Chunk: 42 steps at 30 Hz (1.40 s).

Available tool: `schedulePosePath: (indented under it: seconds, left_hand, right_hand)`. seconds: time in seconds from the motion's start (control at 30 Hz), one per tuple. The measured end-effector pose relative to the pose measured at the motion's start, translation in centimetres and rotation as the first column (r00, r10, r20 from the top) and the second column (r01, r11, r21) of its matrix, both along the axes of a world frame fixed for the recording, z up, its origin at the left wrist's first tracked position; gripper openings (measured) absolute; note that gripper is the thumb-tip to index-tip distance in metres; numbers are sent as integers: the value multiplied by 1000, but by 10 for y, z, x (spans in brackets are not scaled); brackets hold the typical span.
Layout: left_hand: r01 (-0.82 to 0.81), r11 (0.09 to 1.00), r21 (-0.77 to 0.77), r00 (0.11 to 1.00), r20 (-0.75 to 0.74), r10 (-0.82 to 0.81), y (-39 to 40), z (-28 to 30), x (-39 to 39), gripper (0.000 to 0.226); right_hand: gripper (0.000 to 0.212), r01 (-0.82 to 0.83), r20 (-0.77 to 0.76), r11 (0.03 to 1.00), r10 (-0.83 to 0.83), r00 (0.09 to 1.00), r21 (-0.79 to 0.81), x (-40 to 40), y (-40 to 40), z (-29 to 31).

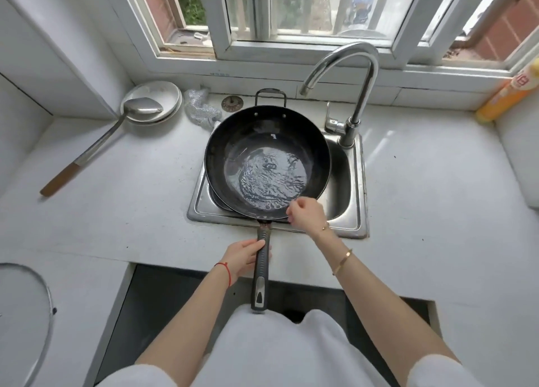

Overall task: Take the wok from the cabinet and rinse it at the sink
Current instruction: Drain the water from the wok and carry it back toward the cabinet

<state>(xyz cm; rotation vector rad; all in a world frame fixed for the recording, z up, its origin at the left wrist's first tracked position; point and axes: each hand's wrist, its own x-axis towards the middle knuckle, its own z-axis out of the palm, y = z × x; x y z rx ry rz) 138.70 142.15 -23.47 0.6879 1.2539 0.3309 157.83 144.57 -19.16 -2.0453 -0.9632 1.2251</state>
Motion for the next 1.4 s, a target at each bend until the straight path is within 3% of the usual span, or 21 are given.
schedulePosePath:
  seconds: [0.07,0.17,0.3,0.4,0.6,0.8,1.07,1.4]
  left_hand:
    - [13,1000,-11,1000,-12,-13,1,1,2,28]
    - [3,1000,-29,1000,-29,-4,3,1,6,25]
    - [21,997,-73,999,-32,-23,5,1,11,31]
    - [59,995,-76,997,-51,-63,6,0,11,37]
    - [108,987,-119,993,-37,-113,10,12,10,42]
    - [138,981,-136,990,33,-135,11,13,10,41]
    - [82,996,-41,996,44,-80,12,12,12,37]
    - [45,999,-11,996,82,-44,3,18,16,34]
  right_hand:
    - [30,-208,152,970,225,962,-125,-17,-23,-7]
    - [24,-260,20,933,274,962,-247,-38,-47,-14]
    - [18,-258,-222,919,197,955,-297,-63,-66,-24]
    - [17,-193,-245,935,121,962,-298,-77,-72,-36]
    - [13,104,-373,957,-204,905,-272,-99,-75,-46]
    - [17,188,-492,938,-315,812,-291,-109,-81,-49]
    - [20,302,-241,931,-347,907,-205,-125,-82,-52]
    - [20,367,-58,924,-374,926,-106,-125,-91,-42]
